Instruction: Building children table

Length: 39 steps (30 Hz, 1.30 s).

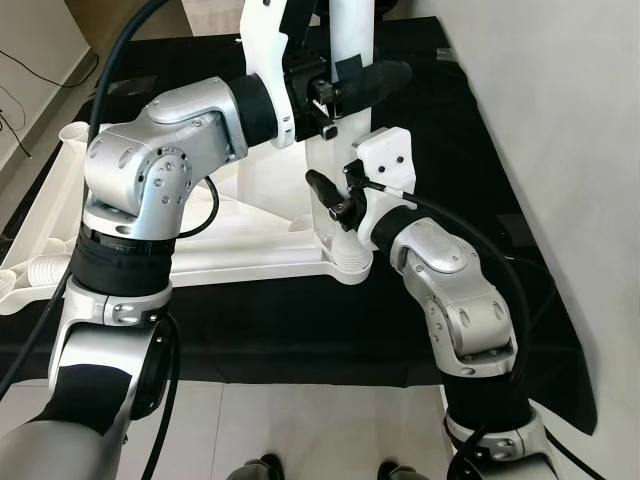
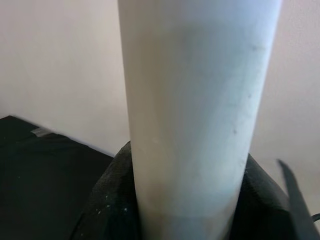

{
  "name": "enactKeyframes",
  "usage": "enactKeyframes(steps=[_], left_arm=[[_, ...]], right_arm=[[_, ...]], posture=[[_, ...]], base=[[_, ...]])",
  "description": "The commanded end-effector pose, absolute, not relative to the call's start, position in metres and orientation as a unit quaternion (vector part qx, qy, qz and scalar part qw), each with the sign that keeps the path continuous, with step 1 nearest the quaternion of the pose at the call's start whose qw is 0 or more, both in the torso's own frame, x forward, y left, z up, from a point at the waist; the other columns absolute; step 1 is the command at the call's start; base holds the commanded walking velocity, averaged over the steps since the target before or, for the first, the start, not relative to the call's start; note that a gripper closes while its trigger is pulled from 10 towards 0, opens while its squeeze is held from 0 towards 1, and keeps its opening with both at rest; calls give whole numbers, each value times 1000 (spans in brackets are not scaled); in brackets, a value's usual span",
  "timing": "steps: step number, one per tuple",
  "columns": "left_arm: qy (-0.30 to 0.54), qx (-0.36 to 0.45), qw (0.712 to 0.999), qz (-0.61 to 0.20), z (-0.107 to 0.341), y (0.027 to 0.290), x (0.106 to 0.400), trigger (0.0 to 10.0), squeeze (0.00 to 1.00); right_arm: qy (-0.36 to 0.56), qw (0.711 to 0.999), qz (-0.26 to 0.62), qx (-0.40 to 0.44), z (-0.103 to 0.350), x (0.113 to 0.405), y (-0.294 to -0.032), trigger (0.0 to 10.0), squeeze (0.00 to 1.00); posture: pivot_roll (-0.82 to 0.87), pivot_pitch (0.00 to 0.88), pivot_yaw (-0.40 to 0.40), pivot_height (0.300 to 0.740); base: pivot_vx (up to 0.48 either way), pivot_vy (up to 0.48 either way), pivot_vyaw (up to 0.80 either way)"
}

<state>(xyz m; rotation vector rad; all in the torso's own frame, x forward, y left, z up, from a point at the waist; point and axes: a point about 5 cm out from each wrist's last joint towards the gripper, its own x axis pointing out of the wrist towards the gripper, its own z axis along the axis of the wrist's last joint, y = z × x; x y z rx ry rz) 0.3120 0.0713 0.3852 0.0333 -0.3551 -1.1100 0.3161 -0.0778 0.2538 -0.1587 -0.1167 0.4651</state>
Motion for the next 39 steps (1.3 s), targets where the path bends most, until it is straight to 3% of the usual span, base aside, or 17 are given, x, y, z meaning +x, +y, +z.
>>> enactKeyframes(steps=[1, 12, 13, 14, 17, 18, 21, 24, 26, 27, 28, 29, 30, 33, 35, 37, 39], left_arm=[[-165, 19, 830, -533, 384, 69, 313, 0, 0], [-168, 22, 807, -566, 386, 64, 311, 0, 0], [-170, 24, 802, -573, 386, 63, 309, 0, 0], [-172, 25, 797, -579, 386, 62, 308, 0, 0], [-173, 26, 791, -586, 384, 61, 306, 0, 0], [-173, 26, 790, -588, 384, 61, 306, 0, 0], [-170, 27, 785, -595, 380, 58, 306, 0, 0], [-169, 27, 782, -599, 380, 57, 305, 0, 0], [-170, 27, 779, -603, 379, 56, 304, 0, 0], [-171, 28, 776, -606, 379, 54, 303, 0, 0], [-171, 28, 776, -606, 379, 54, 303, 0, 0], [-172, 28, 773, -610, 378, 52, 303, 0, 0], [-172, 28, 773, -610, 378, 52, 303, 0, 0], [-174, 29, 766, -618, 378, 50, 301, 0, 0], [-174, 29, 766, -618, 378, 50, 301, 0, 0], [-174, 29, 761, -624, 376, 48, 300, 0, 0], [-174, 29, 760, -626, 376, 47, 299, 0, 0]], right_arm=[[64, 974, 208, -64, 208, 318, -86, 0, 0], [54, 974, 217, -34, 211, 313, -82, 0, 0], [43, 972, 229, -26, 215, 313, -80, 7882, 0], [35, 970, 240, -28, 218, 315, -79, 10000, 0], [12, 958, 286, -32, 228, 318, -76, 10000, 0], [0, 949, 313, -34, 233, 319, -74, 10000, 1000], [-15, 909, 411, -67, 244, 322, -70, 10000, 1000], [-19, 895, 439, -80, 247, 323, -70, 10000, 1000], [-17, 877, 471, -92, 250, 325, -69, 10000, 1000], [-19, 852, 509, -120, 253, 326, -67, 10000, 1000], [-19, 852, 509, -120, 253, 326, -67, 10000, 1000], [-17, 823, 553, -129, 255, 325, -65, 10000, 0], [-17, 823, 553, -129, 255, 325, -65, 10000, 0], [-26, 776, 616, -134, 262, 326, -60, 10000, 0], [-26, 776, 616, -134, 262, 326, -60, 10000, 0], [-38, 748, 652, -118, 270, 331, -58, 10000, 0], [-42, 740, 662, -111, 273, 333, -57, 9765, 0]], posture=[[23, 241, 72, 740], [22, 238, 84, 740], [22, 237, 84, 740], [22, 236, 85, 740], [21, 234, 85, 740], [21, 233, 85, 740], [19, 226, 86, 740], [19, 226, 86, 740], [13, 224, 85, 740], [13, 223, 86, 740], [13, 223, 86, 740], [12, 221, 86, 740], [12, 221, 86, 740], [10, 222, 90, 740], [10, 222, 90, 740], [13, 223, 92, 740], [16, 222, 95, 740]], base=[[0, 0, 0], [0, 0, 0], [0, 0, 0], [0, 0, 0], [0, 0, 0], [0, 0, 0], [0, 0, 0], [0, 0, 0], [0, 0, 0], [0, 0, 0], [0, 0, 0], [0, 0, 0], [0, 0, 0], [0, 0, 0], [0, 0, 0], [0, 0, 0], [0, 0, 0]])
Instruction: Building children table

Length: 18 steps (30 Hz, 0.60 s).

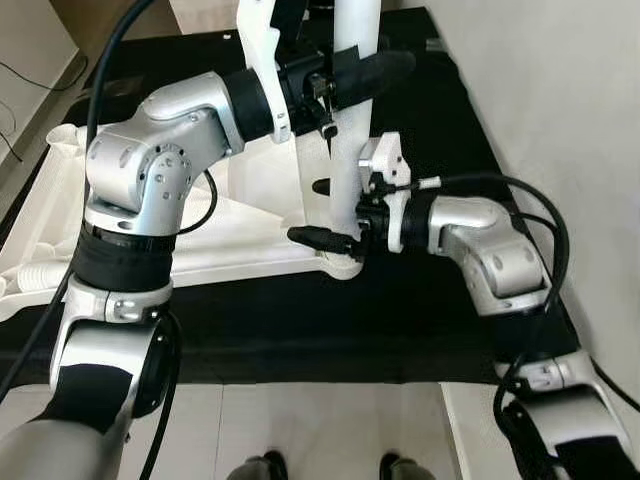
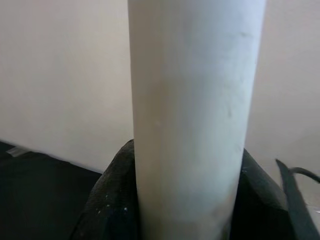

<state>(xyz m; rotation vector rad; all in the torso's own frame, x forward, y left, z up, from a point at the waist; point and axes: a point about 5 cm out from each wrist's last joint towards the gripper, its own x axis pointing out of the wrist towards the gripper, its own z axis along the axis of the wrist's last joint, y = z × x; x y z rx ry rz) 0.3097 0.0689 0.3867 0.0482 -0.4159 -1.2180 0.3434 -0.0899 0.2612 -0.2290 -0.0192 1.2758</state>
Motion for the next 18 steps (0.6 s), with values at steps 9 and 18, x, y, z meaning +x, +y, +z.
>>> enactKeyframes(steps=[9, 18], left_arm=[[-176, 32, 758, -627, 375, 43, 300, 0, 0], [-181, 34, 758, -626, 377, 44, 300, 0, 0]], right_arm=[[-52, 670, 734, -98, 278, 334, -56, 0, 0], [-62, 674, 731, -89, 277, 338, -57, 0, 0]], posture=[[16, 219, 95, 740], [14, 218, 97, 740]], base=[[0, 0, 0], [0, 0, 0]])
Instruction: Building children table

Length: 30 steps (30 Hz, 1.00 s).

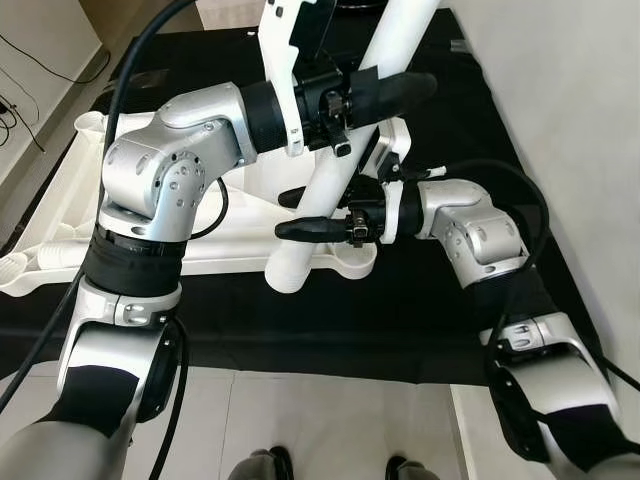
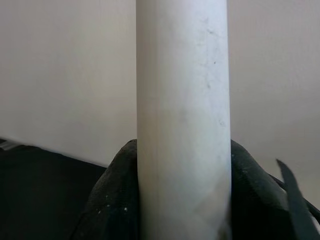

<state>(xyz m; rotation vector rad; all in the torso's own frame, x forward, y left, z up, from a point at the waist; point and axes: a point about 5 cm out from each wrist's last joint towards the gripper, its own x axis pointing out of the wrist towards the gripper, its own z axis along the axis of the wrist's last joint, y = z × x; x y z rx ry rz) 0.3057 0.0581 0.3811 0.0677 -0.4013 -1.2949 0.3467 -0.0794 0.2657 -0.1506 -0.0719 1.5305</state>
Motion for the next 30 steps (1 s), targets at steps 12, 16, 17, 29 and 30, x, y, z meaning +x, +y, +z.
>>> enactKeyframes(steps=[12, 16, 17, 29, 30], left_arm=[[-181, 22, 798, -574, 380, 50, 313, 10000, 0], [-188, 16, 818, -544, 385, 54, 317, 10000, 0], [-188, 16, 818, -544, 386, 54, 317, 10000, 0], [-211, 17, 808, -550, 399, 63, 311, 10000, 0], [-211, 17, 808, -550, 399, 63, 311, 10000, 0]], right_arm=[[-77, 705, 700, -85, 276, 339, -67, 0, 0], [-83, 771, 628, -64, 270, 322, -73, 0, 0], [-87, 775, 623, -60, 267, 316, -73, 0, 0], [-105, 819, 561, -62, 276, 316, -89, 0, 0], [-105, 819, 561, -62, 276, 316, -89, 0, 0]], posture=[[17, 228, 91, 740], [53, 243, 82, 740], [53, 243, 82, 740], [27, 233, 95, 740], [27, 233, 95, 740]], base=[[0, 0, 0], [0, 0, 0], [0, 0, 0], [0, 0, 0], [0, 0, 0]])
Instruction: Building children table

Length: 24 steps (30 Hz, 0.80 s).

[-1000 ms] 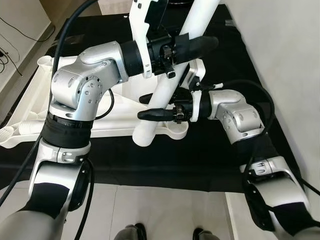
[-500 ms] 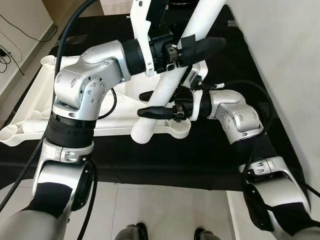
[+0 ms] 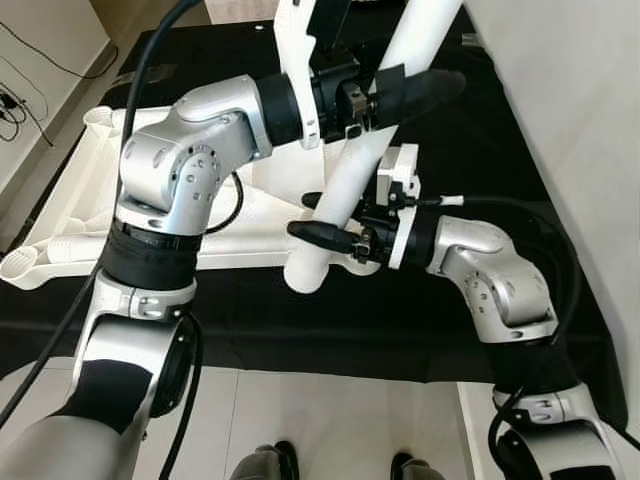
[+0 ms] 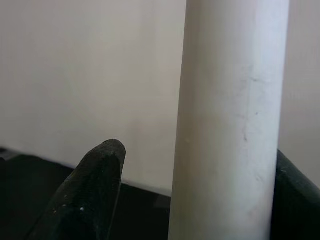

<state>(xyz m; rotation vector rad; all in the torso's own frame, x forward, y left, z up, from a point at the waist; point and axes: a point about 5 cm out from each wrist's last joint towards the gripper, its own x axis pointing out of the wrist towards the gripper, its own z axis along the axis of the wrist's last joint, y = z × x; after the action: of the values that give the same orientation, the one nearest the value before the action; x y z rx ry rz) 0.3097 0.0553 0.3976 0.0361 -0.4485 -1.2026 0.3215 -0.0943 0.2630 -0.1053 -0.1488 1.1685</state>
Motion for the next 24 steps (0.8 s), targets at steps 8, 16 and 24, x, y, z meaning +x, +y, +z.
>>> enactKeyframes(steps=[8, 16, 24], left_arm=[[-259, -37, 796, -545, 428, 89, 301, 10000, 0], [-251, -34, 788, -561, 423, 86, 299, 10000, 0], [-239, -46, 753, -611, 423, 83, 288, 10000, 0]], right_arm=[[-104, 843, 524, -61, 282, 320, -95, 0, 0], [-107, 844, 522, -59, 284, 321, -93, 0, 0], [-112, 867, 480, -65, 290, 332, -98, 0, 0]], posture=[[39, 217, 81, 740], [33, 208, 79, 740], [27, 197, 78, 740]], base=[[0, 0, 0], [0, 0, 0], [0, 0, 0]])
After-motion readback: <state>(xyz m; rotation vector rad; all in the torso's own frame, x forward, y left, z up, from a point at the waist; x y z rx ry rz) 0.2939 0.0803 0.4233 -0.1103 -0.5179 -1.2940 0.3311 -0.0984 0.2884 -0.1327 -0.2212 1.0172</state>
